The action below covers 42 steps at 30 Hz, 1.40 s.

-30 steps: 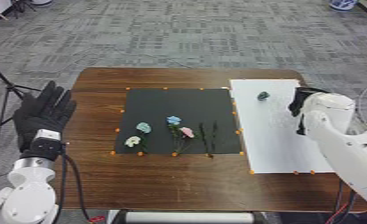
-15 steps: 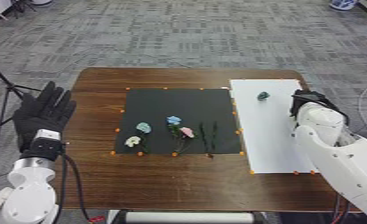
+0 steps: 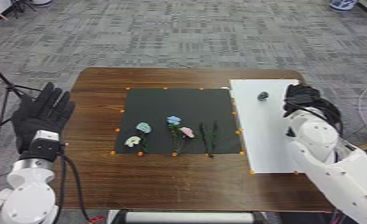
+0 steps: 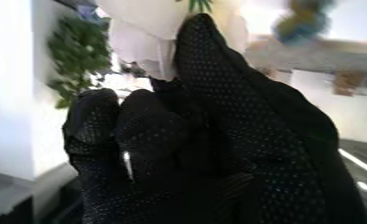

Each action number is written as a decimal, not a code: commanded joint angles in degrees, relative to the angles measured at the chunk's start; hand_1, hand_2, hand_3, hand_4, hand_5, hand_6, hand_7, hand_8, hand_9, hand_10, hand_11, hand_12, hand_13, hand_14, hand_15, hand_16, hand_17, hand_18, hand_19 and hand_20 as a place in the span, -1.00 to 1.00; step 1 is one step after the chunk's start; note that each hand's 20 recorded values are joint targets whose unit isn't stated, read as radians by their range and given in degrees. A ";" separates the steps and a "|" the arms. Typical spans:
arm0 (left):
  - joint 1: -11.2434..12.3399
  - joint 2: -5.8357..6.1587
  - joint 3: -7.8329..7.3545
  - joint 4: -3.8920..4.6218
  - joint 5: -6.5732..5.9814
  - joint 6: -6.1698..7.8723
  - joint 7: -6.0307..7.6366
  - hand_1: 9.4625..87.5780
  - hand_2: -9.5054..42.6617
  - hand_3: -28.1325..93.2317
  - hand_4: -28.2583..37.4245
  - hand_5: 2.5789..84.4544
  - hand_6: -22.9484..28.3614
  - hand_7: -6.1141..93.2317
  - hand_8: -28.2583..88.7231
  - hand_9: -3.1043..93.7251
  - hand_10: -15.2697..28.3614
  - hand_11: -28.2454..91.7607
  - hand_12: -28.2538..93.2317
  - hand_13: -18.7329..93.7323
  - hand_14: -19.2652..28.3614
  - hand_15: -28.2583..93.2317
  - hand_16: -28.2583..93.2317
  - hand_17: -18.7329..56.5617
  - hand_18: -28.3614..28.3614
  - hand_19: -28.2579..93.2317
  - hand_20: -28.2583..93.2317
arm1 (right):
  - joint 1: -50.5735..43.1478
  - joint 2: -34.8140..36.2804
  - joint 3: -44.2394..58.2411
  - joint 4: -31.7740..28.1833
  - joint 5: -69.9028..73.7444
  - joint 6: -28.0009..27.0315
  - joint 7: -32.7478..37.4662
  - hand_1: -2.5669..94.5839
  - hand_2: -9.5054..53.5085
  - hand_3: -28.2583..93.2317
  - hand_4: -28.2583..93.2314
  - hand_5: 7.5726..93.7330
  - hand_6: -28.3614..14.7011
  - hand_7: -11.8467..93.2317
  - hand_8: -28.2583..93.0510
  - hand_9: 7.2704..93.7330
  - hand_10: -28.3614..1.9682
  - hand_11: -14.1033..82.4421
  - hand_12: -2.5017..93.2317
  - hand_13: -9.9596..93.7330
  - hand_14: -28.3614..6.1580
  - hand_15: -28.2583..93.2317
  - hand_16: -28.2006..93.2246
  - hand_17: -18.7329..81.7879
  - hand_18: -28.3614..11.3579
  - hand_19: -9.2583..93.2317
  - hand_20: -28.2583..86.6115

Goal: Arrange flowers

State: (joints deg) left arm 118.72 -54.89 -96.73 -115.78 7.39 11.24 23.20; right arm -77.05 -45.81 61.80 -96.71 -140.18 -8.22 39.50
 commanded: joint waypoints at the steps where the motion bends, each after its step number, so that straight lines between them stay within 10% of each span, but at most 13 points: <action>1: 0.73 -0.37 0.06 -0.11 0.07 0.23 -0.62 -0.57 -0.06 0.63 -1.00 -0.06 0.17 -0.64 -0.67 -0.28 0.30 -0.23 -0.39 -0.27 0.33 -0.16 -0.61 -0.64 0.39 -0.15 -0.36 | 3.26 -1.34 -2.84 -6.74 -0.87 5.12 -3.83 0.37 -1.00 0.68 -1.00 0.45 0.38 -0.23 -0.54 0.70 0.35 -0.26 0.14 0.57 0.16 0.72 0.21 0.19 -0.75 0.87 0.23; 23: -1.52 0.57 1.82 0.50 0.18 0.54 -1.47 -0.57 -0.05 0.63 -1.00 -0.06 0.17 -0.63 -0.68 -0.28 0.30 -0.23 -0.39 -0.27 0.33 -0.16 -0.61 -0.64 0.39 -0.15 -0.35 | 12.57 -7.52 -18.54 -1.16 1.31 8.59 -27.30 0.35 -1.00 0.68 -1.00 0.42 0.44 -0.16 -0.55 0.69 0.40 -0.25 0.14 0.54 0.22 0.69 0.26 0.15 -0.66 0.81 0.24; 42: -0.66 0.17 1.33 0.11 -0.32 0.27 -0.38 -0.57 -0.05 0.63 -1.00 -0.06 0.17 -0.63 -0.68 -0.28 0.31 -0.23 -0.39 -0.27 0.33 -0.16 -0.61 -0.64 0.39 -0.15 -0.36 | 10.61 -4.22 -19.54 -2.53 2.17 3.77 -28.15 0.35 -1.00 0.67 -1.00 0.39 0.47 -0.12 -0.59 0.67 0.44 -0.25 0.15 0.50 0.24 0.65 0.30 0.11 -0.64 0.76 0.25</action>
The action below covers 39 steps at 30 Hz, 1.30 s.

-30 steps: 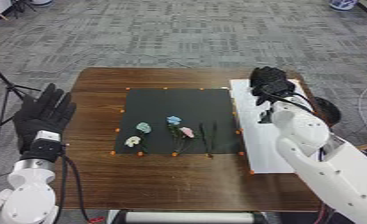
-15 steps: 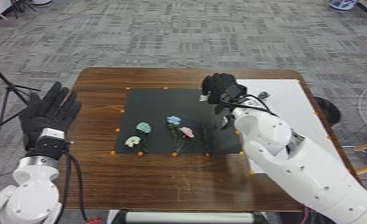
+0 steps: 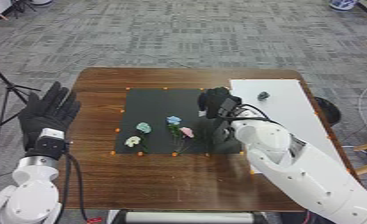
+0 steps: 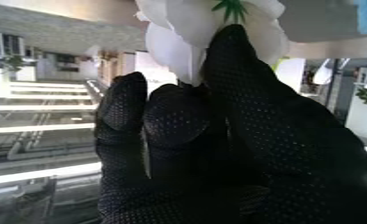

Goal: Arrange flowers

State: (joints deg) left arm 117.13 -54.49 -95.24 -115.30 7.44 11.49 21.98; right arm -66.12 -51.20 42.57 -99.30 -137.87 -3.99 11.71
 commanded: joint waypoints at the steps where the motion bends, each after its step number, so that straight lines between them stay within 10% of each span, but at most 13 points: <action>1: 0.84 -0.20 -0.19 -0.37 -0.34 -0.11 0.77 -0.57 -0.05 0.63 -1.00 -0.06 0.17 -0.63 -0.67 -0.28 0.30 -0.23 -0.39 -0.27 0.33 -0.15 -0.61 -0.64 0.39 -0.15 -0.35 | -0.26 1.17 -0.49 0.09 -0.04 -0.13 -0.27 0.35 -1.00 0.67 -1.00 0.38 0.47 -0.12 -0.59 0.67 0.44 -0.25 0.15 0.49 0.24 0.65 0.30 0.11 -0.64 0.76 0.25; 28: 0.89 0.08 -0.99 -0.36 -1.66 -0.02 1.82 -0.56 -0.02 0.68 -1.00 -0.05 0.17 -0.63 -0.68 -0.28 0.31 -0.22 -0.39 -0.26 0.33 -0.15 -0.61 -0.64 0.39 -0.15 -0.36 | -2.51 1.92 0.67 -1.26 0.16 -1.84 0.97 0.31 -1.00 0.71 -1.00 0.35 0.48 -0.22 -0.70 0.55 0.44 -0.49 -0.11 0.42 0.34 0.55 0.33 0.04 -0.65 0.68 0.25; 39: 1.44 -0.27 -1.33 -0.61 -1.56 0.06 1.77 -0.56 -0.04 0.66 -1.00 -0.06 0.17 -0.63 -0.68 -0.29 0.30 -0.23 -0.39 -0.28 0.32 -0.17 -0.61 -0.64 0.39 -0.15 -0.36 | -2.85 1.87 1.65 -2.49 0.60 -2.13 1.97 0.21 -1.00 0.74 -1.00 0.31 0.45 -0.22 -0.81 0.30 0.15 -0.26 -0.52 0.39 0.34 0.53 0.28 0.00 -0.67 0.65 0.24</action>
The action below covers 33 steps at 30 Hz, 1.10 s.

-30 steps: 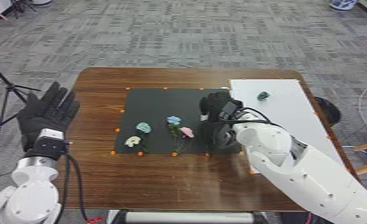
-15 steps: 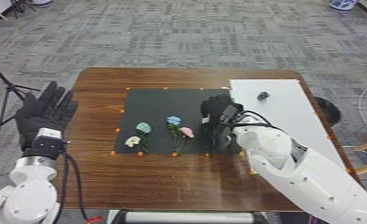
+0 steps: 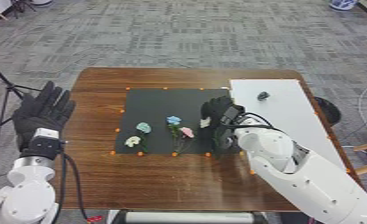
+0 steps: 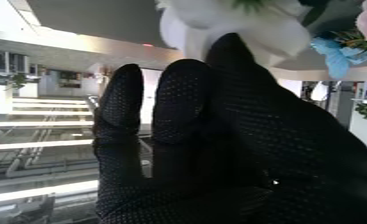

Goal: Arrange flowers

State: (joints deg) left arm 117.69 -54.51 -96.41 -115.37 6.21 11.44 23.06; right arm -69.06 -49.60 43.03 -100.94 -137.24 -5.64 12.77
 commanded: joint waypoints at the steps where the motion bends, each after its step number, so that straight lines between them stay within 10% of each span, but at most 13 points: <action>1: 0.83 -0.35 -0.14 -0.64 0.04 0.75 0.67 -0.56 -0.05 0.66 -1.00 -0.07 0.15 -0.63 -0.68 -0.29 0.30 -0.23 -0.39 -0.28 0.32 -0.17 -0.61 -0.64 0.39 -0.15 -0.36 | 0.22 0.21 1.22 -0.89 0.30 -0.62 1.16 0.21 -1.00 0.74 -1.00 0.31 0.44 -0.22 -0.81 0.29 0.15 -0.26 -0.53 0.39 0.33 0.53 0.28 0.00 -0.67 0.65 0.24; 33: 1.33 -0.41 -0.70 -0.74 -0.02 0.58 0.30 -0.53 -0.10 0.64 -1.00 -0.04 0.09 -0.61 -0.69 -0.28 0.30 -0.21 -0.39 -0.27 0.32 -0.15 -0.61 -0.64 0.38 -0.15 -0.35 | -0.98 -0.48 5.78 -5.87 3.54 -11.68 1.39 0.14 -1.00 0.78 -1.00 0.21 0.39 -0.33 -0.77 0.38 0.20 -0.24 -0.39 0.40 0.25 0.55 0.25 -0.04 -0.72 0.62 0.23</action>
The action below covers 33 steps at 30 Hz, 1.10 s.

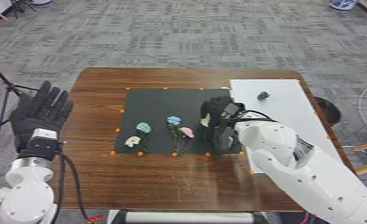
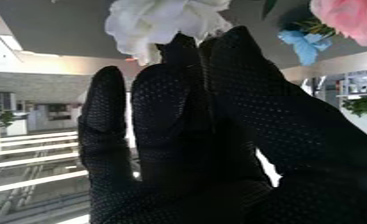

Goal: Arrange flowers

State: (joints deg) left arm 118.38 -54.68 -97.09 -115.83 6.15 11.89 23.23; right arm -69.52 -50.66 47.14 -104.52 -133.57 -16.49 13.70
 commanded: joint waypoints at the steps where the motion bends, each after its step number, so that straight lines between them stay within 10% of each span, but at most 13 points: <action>1: 0.87 -0.21 -0.09 -0.39 -0.08 0.13 0.26 -0.53 -0.09 0.64 -1.00 -0.04 0.09 -0.61 -0.69 -0.28 0.30 -0.21 -0.39 -0.27 0.32 -0.15 -0.61 -0.64 0.38 -0.15 -0.35 | -0.60 0.55 1.92 -2.67 0.16 -1.30 0.40 0.13 -1.00 0.79 -1.00 0.22 0.39 -0.33 -0.77 0.41 0.24 -0.26 -0.31 0.40 0.24 0.56 0.24 -0.04 -0.72 0.61 0.23; 9: 0.44 -0.23 0.14 -0.07 0.14 -0.41 -0.17 -0.54 -0.09 0.64 -1.00 -0.04 0.10 -0.62 -0.69 -0.28 0.30 -0.21 -0.39 -0.27 0.32 -0.15 -0.61 -0.64 0.38 -0.15 -0.35 | -1.35 0.31 4.49 -3.54 1.18 1.92 2.74 0.13 -1.00 0.74 -1.00 0.24 0.37 -0.34 -0.77 0.51 0.33 -0.38 -0.06 0.41 0.17 0.58 0.23 -0.05 -0.73 0.61 0.23; 16: 0.79 -0.19 -0.01 -0.11 0.41 -0.97 0.00 -0.55 -0.08 0.64 -1.00 -0.04 0.11 -0.62 -0.68 -0.28 0.30 -0.22 -0.39 -0.27 0.33 -0.15 -0.61 -0.64 0.38 -0.15 -0.35 | 0.63 -0.60 9.64 -0.62 2.18 0.37 7.81 0.01 -1.00 0.81 -1.00 0.08 0.26 -0.48 -0.74 0.15 0.05 -0.40 -0.60 0.39 0.11 0.57 0.14 -0.06 -0.74 0.59 0.20; 25: 0.92 -0.25 -0.24 -0.05 1.07 -1.92 -0.38 -0.56 -0.07 0.64 -1.00 -0.07 0.12 -0.64 -0.68 -0.29 0.29 -0.23 -0.39 -0.28 0.32 -0.17 -0.61 -0.64 0.38 -0.16 -0.35 | 7.12 0.92 10.89 7.25 5.97 -5.91 15.62 -0.11 -1.00 0.82 -0.99 -0.16 0.01 -0.58 -0.69 -0.20 -0.35 -0.51 -0.65 0.27 -0.17 0.67 -0.02 -0.07 -0.81 0.63 0.17; 33: 0.47 -0.27 0.22 0.16 1.32 -1.90 -0.80 -0.56 -0.07 0.64 -1.00 -0.07 0.12 -0.64 -0.68 -0.30 0.29 -0.24 -0.38 -0.28 0.33 -0.17 -0.60 -0.65 0.38 -0.16 -0.35 | 11.28 1.05 7.91 13.97 5.30 -8.04 18.41 -0.07 -1.00 0.83 -1.00 -0.19 0.02 -0.59 -0.68 -0.24 -0.28 -0.50 -0.67 0.28 -0.16 0.70 -0.05 -0.07 -0.82 0.65 0.15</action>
State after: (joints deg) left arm 118.66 -54.68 -97.24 -115.79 6.82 10.69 23.02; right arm -61.58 -50.67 56.41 -94.49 -125.36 -23.26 29.95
